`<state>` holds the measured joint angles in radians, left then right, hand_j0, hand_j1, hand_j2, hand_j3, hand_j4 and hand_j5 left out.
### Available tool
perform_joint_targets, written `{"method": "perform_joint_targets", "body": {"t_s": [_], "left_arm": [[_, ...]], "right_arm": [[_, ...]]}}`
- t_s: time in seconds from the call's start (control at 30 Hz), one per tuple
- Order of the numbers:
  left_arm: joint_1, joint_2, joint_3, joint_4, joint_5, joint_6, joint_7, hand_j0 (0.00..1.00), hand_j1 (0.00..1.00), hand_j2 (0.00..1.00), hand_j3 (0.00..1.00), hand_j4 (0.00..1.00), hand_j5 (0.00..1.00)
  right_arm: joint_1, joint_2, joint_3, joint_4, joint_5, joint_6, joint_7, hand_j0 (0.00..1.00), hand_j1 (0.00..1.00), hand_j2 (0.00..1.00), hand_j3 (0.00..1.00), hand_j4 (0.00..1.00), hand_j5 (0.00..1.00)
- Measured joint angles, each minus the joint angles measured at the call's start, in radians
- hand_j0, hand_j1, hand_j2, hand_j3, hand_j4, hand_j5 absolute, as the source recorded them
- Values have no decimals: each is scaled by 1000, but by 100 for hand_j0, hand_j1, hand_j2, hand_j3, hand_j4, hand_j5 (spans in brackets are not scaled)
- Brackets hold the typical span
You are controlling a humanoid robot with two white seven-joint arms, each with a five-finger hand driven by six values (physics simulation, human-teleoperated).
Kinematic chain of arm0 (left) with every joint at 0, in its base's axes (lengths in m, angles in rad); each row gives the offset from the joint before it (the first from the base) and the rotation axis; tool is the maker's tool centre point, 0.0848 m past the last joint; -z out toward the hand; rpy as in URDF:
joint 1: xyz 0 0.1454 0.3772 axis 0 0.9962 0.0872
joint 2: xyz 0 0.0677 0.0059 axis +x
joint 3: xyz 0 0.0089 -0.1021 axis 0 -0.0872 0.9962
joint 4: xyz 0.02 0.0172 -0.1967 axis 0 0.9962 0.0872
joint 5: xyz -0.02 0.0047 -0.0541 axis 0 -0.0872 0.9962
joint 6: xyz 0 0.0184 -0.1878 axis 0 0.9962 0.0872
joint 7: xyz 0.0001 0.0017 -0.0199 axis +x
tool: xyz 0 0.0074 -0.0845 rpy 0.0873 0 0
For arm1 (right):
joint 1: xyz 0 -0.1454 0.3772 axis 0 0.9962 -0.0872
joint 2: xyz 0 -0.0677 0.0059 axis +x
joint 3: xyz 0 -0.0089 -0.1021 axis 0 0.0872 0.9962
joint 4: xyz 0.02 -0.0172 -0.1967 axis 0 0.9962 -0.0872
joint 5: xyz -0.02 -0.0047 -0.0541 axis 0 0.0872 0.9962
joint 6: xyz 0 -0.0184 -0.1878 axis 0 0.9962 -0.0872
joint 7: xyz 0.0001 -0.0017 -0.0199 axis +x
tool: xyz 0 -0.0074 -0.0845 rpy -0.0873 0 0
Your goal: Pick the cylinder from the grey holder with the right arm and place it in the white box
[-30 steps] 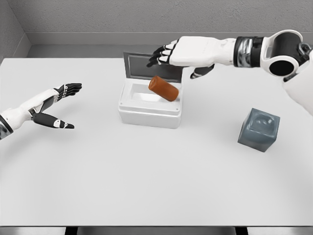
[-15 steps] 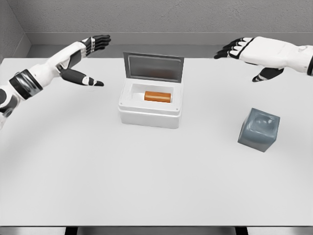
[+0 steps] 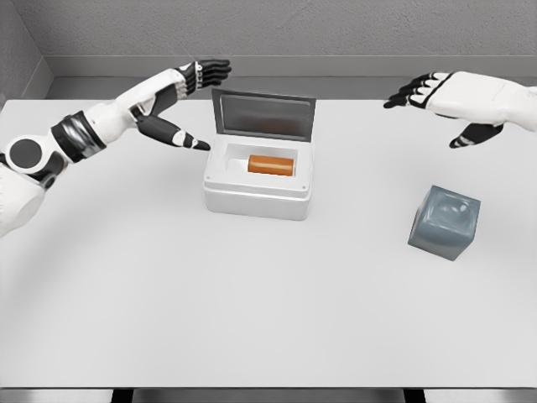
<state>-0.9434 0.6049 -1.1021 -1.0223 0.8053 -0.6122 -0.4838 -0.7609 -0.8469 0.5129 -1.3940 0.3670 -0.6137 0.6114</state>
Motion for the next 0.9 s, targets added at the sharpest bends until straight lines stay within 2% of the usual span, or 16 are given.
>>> {"method": "perform_joint_targets", "body": {"t_s": [0.63,0.73,0.9], "left_arm": [[-5,13,13,-18,17,0,-70,100,100,100,100,100,100],[-11,8,50,2,20,4,-72,100,100,100,100,100,100],[-14,-60,113,112,-5,33,-107,100,100,100,100,100,100]], "right_arm": [[-11,2,20,0,-1,0,0,100,100,100,100,100,100],[-9,2,21,0,-1,0,0,100,100,100,100,100,100],[-11,3,21,0,-2,0,0,100,100,100,100,100,100]]}}
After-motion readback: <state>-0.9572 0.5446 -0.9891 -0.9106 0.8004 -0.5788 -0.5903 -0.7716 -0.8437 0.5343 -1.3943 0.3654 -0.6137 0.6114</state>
